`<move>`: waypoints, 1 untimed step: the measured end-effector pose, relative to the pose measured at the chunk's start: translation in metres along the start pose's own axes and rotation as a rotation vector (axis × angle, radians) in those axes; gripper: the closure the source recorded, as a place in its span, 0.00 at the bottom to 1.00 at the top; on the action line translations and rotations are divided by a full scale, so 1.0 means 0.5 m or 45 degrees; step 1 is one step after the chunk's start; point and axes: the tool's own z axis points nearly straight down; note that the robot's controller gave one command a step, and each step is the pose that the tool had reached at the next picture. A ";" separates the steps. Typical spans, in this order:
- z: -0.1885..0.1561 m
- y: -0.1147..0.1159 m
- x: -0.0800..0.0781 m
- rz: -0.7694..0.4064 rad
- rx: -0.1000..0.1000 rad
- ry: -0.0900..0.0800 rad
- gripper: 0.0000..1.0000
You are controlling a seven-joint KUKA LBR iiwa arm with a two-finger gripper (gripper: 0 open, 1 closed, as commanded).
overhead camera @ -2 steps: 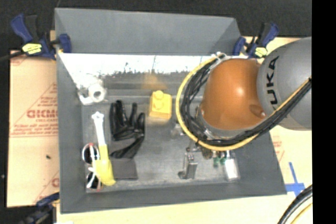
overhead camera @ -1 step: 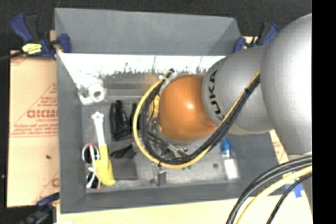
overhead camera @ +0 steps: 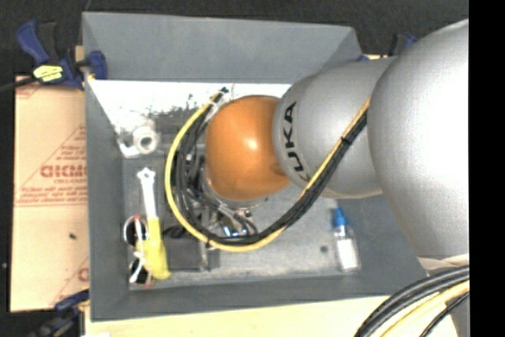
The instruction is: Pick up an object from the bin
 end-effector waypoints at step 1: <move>0.048 0.072 0.032 -0.478 -0.001 0.012 0.00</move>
Offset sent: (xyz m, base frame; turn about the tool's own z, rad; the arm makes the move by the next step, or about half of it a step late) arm -0.0198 0.0532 -0.0552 -0.5208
